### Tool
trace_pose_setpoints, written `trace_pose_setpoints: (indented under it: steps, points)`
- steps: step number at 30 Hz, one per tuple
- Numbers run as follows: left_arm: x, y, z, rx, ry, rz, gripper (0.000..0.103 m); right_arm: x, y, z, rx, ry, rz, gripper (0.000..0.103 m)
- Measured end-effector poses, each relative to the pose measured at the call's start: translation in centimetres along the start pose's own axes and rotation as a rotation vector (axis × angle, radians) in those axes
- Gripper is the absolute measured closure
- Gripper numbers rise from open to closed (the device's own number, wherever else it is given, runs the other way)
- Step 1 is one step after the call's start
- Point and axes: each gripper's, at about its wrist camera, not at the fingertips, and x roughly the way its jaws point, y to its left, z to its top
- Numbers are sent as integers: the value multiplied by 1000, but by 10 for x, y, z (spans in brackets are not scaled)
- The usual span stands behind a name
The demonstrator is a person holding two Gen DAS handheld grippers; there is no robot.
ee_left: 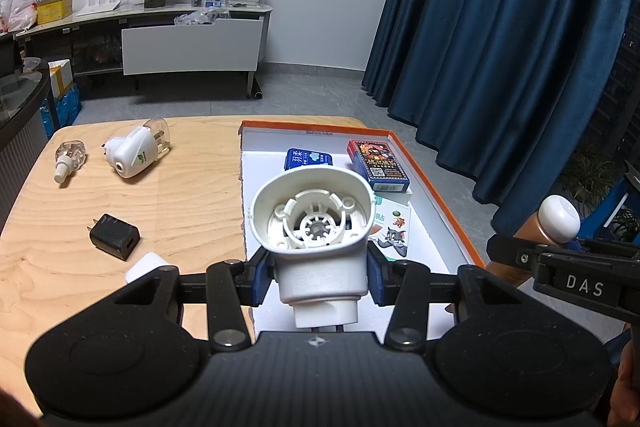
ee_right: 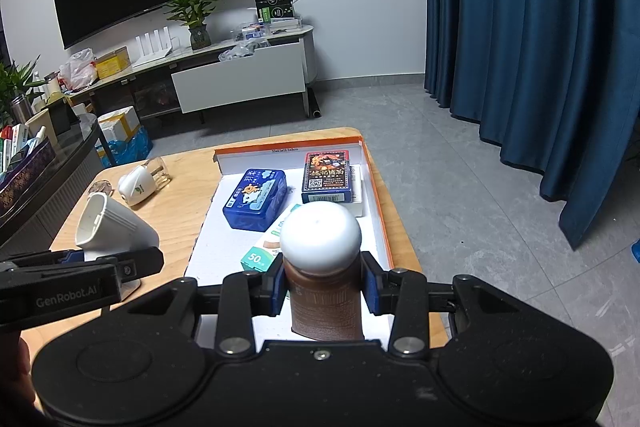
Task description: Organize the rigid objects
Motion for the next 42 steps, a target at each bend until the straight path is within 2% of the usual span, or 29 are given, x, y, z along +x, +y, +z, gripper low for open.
trace_pose_setpoints:
  steps: [22, 42]
  points:
    - [0, 0, 0, -2, 4, -5, 56, 3, 8, -6, -26, 27, 13, 57]
    - [2, -1, 0, -2, 9, -8, 56, 6, 8, 1, -56, 57, 25, 57]
